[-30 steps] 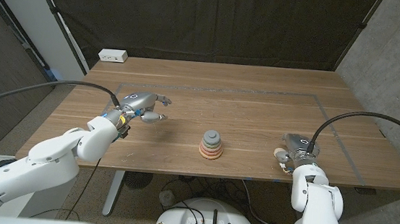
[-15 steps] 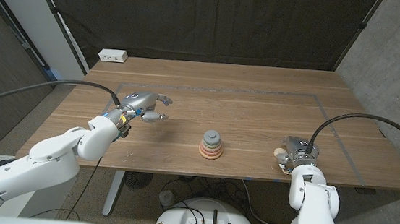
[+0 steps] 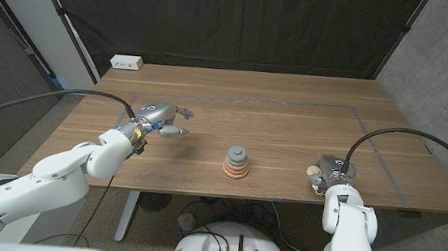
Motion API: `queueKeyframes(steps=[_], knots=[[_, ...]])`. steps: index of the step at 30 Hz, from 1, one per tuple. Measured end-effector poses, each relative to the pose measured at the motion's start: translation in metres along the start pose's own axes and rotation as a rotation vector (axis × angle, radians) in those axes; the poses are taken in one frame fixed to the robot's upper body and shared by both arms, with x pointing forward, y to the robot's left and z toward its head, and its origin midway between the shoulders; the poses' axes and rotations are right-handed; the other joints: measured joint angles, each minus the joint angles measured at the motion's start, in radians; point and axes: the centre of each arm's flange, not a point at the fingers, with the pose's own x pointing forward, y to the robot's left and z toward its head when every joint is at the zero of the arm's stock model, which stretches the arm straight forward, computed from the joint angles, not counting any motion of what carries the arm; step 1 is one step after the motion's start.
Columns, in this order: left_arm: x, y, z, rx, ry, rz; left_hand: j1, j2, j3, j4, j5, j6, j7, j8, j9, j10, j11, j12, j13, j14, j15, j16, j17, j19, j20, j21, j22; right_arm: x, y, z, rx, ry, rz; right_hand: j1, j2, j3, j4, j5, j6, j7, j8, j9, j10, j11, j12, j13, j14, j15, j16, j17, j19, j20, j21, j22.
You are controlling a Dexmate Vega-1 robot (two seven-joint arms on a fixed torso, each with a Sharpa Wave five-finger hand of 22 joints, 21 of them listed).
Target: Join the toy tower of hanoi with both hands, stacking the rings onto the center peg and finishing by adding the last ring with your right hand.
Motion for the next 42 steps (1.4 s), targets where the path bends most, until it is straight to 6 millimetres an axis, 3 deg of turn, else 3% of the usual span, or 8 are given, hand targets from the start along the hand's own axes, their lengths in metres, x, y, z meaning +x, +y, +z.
queueKeyframes(steps=[12, 26, 42], knots=[[0.000, -0.002, 0.000, -0.010, 0.001, -0.007, 0.004, 0.004, 0.003, 0.003, 0.000, 0.009, -0.002, 0.000, 0.005, 0.012, -0.006, 0.000, 0.005, 0.001, 0.001, 0.000, 0.000, 0.000, 0.000, 0.000, 0.000, 0.006, 0.001, 0.001, -0.006, 0.010, 0.035, -0.008, 0.008, -0.007, 0.002, 0.000, 0.000, 0.000, 0.000, -0.005, 0.008, 0.000, 0.007, 0.000, 0.000, 0.000, -0.008, -0.005, 0.000, 0.000, -0.003, -0.002], [-0.002, -0.005, -0.002, -0.022, 0.008, -0.010, 0.004, 0.012, 0.005, 0.005, 0.007, 0.019, -0.001, 0.000, 0.005, 0.022, -0.004, 0.000, 0.010, 0.004, 0.004, 0.000, 0.000, 0.000, 0.000, 0.000, 0.000, 0.010, -0.001, 0.003, -0.019, 0.014, 0.072, -0.001, 0.025, -0.011, 0.006, 0.001, 0.051, -0.019, 0.015, -0.010, 0.094, -0.029, 0.036, 0.007, 0.025, -0.011, 0.001, 0.019, 0.015, -0.007, 0.004, 0.000], [-0.003, -0.007, -0.002, -0.030, 0.011, -0.012, 0.000, 0.016, 0.014, 0.006, 0.011, 0.039, 0.000, 0.000, 0.010, 0.042, -0.004, 0.000, 0.014, 0.004, 0.004, -0.006, 0.005, 0.000, 0.000, 0.000, -0.003, 0.012, 0.000, 0.004, -0.003, 0.004, 0.065, 0.012, 0.039, -0.004, -0.001, 0.009, 0.188, -0.051, 0.076, -0.015, 0.214, -0.052, 0.059, 0.025, 0.097, -0.043, 0.064, 0.047, 0.070, -0.027, 0.023, 0.008]])
